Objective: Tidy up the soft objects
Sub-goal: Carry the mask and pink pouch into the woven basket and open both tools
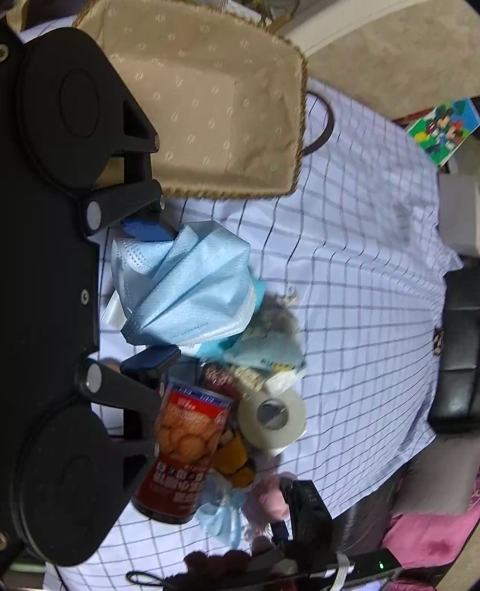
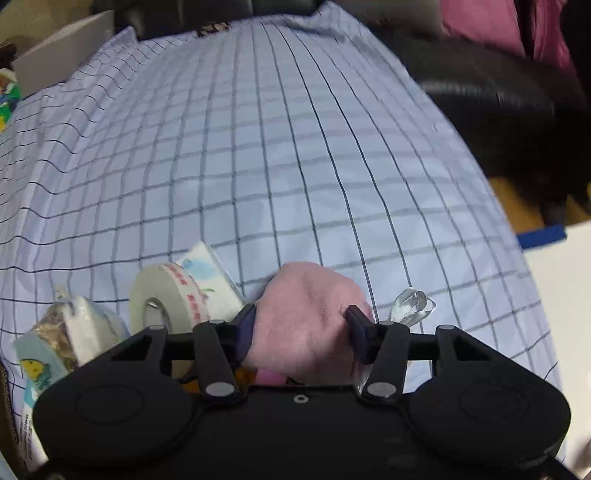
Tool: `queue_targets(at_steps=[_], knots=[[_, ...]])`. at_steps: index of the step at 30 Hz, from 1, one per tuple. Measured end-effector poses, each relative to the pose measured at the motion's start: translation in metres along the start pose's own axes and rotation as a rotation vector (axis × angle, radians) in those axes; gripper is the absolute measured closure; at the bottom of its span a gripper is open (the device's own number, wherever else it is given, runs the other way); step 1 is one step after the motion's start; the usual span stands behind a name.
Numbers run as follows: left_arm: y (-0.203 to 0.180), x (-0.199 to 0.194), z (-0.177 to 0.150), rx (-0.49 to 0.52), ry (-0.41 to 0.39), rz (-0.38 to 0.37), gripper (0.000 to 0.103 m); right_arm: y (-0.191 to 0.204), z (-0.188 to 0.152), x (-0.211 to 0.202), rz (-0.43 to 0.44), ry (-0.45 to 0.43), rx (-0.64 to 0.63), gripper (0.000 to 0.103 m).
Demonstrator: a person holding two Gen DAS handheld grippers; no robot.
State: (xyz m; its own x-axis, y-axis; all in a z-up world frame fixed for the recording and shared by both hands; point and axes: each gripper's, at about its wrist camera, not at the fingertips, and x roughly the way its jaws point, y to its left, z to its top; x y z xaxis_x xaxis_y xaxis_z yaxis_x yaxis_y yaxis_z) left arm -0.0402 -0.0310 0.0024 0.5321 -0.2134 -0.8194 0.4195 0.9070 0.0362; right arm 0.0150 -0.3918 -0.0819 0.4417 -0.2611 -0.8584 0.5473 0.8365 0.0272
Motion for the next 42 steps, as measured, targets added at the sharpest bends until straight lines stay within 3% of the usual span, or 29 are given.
queue_targets(at_steps=[4, 9, 18, 27, 30, 33, 36, 42], knots=[[0.011, -0.005, 0.004, -0.034, -0.018, 0.032, 0.048, 0.018, 0.0, -0.03, 0.038, -0.066, -0.053, 0.052], [0.032, -0.013, 0.009, -0.11, -0.041, 0.102, 0.047, 0.058, -0.003, -0.069, 0.16, -0.112, -0.14, 0.052], [0.089, -0.016, 0.004, -0.304, -0.021, 0.243, 0.047, 0.168, -0.044, -0.136, 0.404, -0.106, -0.416, 0.052], [0.136, -0.017, -0.009, -0.421, 0.007, 0.34, 0.047, 0.251, -0.085, -0.191, 0.599, -0.114, -0.513, 0.051], [0.142, -0.013, -0.012, -0.433, 0.021, 0.371, 0.043, 0.266, -0.092, -0.201, 0.638, -0.118, -0.524, 0.051], [0.145, -0.008, -0.016, -0.445, 0.036, 0.38, 0.018, 0.28, -0.098, -0.205, 0.668, -0.121, -0.536, 0.048], [0.147, -0.005, -0.019, -0.45, 0.049, 0.369, 0.017, 0.289, -0.101, -0.201, 0.666, -0.135, -0.551, 0.04], [0.146, -0.004, -0.021, -0.47, 0.067, 0.355, 0.017, 0.298, -0.102, -0.189, 0.62, -0.117, -0.56, 0.037]])
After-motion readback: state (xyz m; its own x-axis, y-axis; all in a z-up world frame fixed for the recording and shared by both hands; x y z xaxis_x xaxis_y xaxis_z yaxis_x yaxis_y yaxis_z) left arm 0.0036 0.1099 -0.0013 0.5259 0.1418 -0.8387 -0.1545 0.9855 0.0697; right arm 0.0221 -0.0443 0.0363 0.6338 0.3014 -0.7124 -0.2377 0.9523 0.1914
